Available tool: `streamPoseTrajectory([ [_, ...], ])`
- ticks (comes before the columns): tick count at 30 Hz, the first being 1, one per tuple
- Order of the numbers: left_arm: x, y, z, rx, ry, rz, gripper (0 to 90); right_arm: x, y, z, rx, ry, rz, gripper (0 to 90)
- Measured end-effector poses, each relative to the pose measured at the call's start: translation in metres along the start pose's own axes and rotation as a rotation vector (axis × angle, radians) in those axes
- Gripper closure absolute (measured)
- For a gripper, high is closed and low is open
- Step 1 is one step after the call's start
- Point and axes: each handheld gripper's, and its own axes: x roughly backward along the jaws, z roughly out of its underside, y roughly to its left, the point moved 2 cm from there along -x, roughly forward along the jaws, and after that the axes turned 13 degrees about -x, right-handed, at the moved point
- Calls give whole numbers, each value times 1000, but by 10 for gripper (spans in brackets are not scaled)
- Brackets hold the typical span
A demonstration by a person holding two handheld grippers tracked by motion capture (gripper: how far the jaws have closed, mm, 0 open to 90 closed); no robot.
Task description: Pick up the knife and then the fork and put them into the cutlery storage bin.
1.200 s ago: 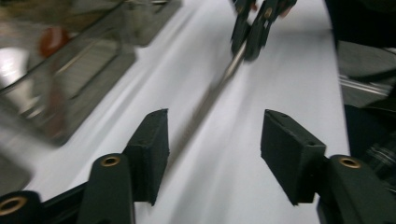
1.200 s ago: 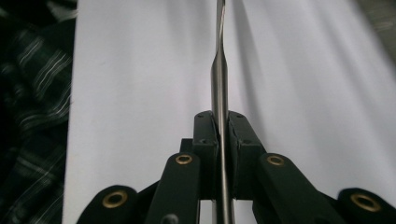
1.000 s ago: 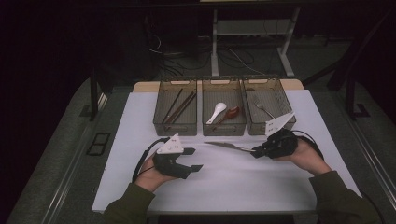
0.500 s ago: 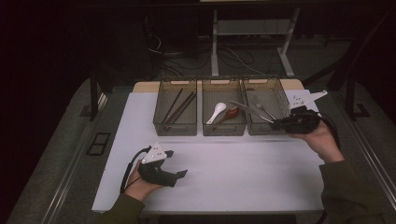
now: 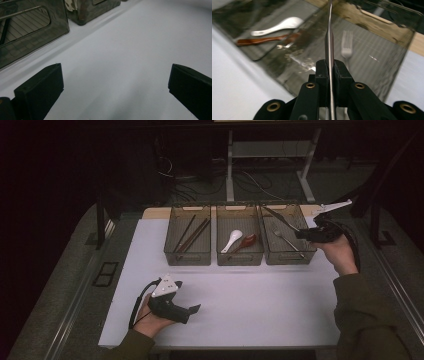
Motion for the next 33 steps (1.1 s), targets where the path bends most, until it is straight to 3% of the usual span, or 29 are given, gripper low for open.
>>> streamPoseTrajectory([
  [8, -2, -2, 0, -24, 1, 13, 0, -31, -8, -2, -47, 79, 90, 828],
  [17, -4, -4, 0, -32, 3, 27, 0, -52, -11, -1, -69, 155, 98, 826],
  [25, -5, -4, 0, -30, 11, 36, 0, -63, -5, 2, -52, 209, 103, 822],
  [28, -5, -4, 0, -30, 12, 33, 0, -64, -5, 4, -52, 212, 107, 809],
  [33, -4, -3, 0, -30, 9, 32, 0, -55, -7, 0, -78, 132, 66, 712],
])
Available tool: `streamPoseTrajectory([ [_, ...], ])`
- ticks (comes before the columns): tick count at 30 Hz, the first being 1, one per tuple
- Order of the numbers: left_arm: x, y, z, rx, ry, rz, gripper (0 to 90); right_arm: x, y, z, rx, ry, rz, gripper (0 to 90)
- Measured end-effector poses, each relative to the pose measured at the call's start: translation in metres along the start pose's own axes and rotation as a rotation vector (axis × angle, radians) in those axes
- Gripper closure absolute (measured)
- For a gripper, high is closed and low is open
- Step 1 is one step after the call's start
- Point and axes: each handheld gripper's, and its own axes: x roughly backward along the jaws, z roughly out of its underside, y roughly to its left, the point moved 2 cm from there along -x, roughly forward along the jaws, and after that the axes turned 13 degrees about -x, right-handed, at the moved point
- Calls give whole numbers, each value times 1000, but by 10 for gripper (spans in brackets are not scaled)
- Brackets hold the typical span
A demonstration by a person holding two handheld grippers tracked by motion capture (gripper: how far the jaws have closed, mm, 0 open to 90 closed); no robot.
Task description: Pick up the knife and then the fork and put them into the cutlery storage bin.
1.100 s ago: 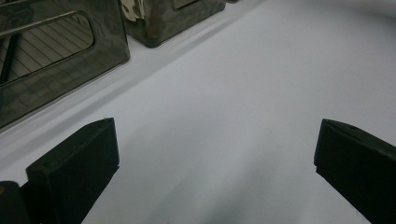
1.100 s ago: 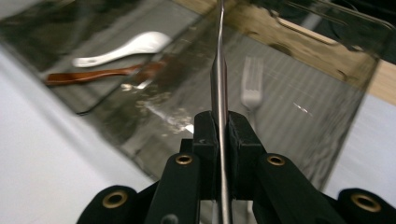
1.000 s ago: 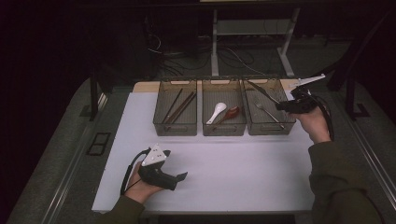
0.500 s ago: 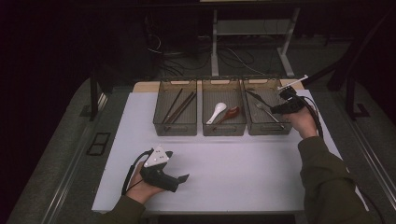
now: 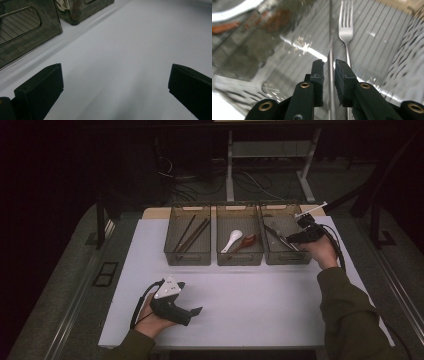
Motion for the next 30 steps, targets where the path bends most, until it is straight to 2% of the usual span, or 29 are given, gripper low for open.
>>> streamPoseTrajectory([
  [4, 0, 0, 0, -1, -2, 0, 0, 13, -2, -1, -38, -92, -46, 572],
  [8, 1, 1, 0, -3, -2, 1, 0, 23, -2, 1, -48, -141, -98, 478],
  [10, 1, 1, 1, -1, -2, 3, 0, 28, 0, 4, -56, -160, -140, 443],
  [12, 1, 1, 1, -3, 1, 4, 0, 33, 2, 8, -52, -182, -168, 375],
  [16, 1, 2, 1, 1, 5, 0, 0, 39, 10, 19, -19, -204, -207, 333],
  [24, 1, 2, 1, -3, 7, -3, 0, 48, 26, 44, 38, -242, -231, 274],
  [30, 2, 2, 2, 8, 6, -1, 0, 53, 40, 62, 83, -259, -225, 231],
])
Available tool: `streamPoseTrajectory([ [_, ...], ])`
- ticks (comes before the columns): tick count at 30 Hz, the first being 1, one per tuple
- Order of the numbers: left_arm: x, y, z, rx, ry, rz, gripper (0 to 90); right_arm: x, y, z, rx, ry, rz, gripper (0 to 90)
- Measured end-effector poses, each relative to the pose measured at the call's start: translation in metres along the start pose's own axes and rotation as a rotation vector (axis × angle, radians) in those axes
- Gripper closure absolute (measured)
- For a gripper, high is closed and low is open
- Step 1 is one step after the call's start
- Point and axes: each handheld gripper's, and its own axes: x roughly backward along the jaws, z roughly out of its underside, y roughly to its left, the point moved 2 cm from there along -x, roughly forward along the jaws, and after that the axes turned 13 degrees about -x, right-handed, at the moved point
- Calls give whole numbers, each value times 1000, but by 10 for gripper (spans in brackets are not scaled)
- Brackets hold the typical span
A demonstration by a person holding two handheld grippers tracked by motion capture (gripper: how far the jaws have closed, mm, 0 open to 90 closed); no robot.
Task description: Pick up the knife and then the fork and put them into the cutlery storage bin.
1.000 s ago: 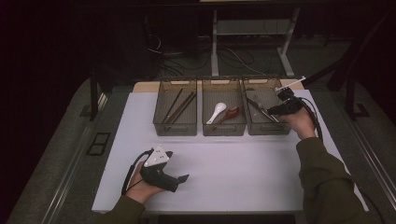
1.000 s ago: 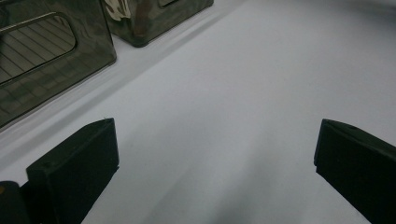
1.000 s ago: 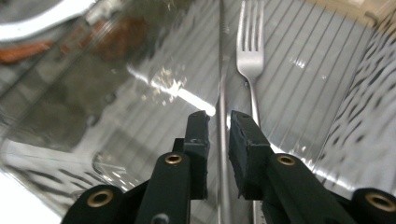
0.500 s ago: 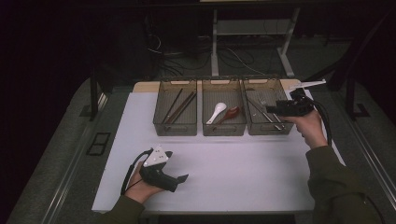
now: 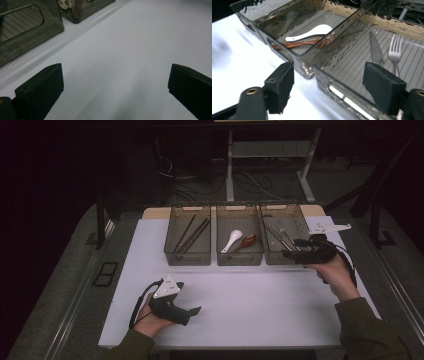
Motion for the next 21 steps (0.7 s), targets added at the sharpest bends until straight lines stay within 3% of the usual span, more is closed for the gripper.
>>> streamPoseTrajectory([
  [11, 0, 0, 0, 7, -1, 2, 0, 7, 24, 33, 31, -48, -8, 171],
  [21, 1, -1, -1, 4, -11, 3, 0, 10, 35, 68, 28, -68, -10, 140],
])
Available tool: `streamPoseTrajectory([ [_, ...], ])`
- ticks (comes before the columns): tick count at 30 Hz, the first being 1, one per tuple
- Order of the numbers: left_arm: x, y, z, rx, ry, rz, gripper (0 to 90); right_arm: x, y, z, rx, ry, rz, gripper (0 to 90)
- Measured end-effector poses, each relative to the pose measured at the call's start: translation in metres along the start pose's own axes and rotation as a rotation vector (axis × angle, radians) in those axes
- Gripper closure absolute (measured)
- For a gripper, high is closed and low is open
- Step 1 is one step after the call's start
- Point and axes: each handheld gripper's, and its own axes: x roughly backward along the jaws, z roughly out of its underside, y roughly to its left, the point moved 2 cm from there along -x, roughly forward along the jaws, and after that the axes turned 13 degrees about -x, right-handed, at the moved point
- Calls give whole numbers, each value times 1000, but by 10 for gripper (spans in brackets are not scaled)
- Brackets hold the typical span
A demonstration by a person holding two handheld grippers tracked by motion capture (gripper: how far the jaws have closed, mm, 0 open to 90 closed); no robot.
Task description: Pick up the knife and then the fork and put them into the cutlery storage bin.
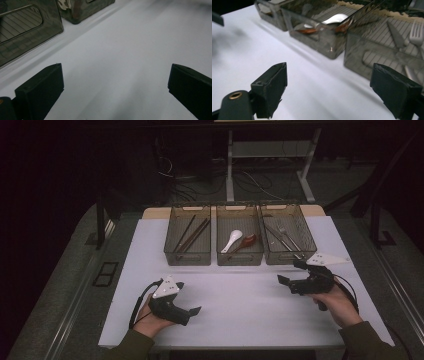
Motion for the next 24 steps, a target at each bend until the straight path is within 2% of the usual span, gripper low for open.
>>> streamPoseTrajectory([
  [3, 0, 0, 0, 1, 1, 2, 0, 2, 3, 10, 28, 4, 3, 140],
  [13, 1, 0, 0, -2, -17, 8, 0, 10, 6, 38, 12, 20, -24, 140],
  [18, 1, 0, -1, 3, -21, 10, 0, 17, 3, 46, -18, 17, -34, 140],
  [24, 1, 0, 0, 2, -18, 15, 0, 22, 1, 52, -8, 21, -32, 140],
])
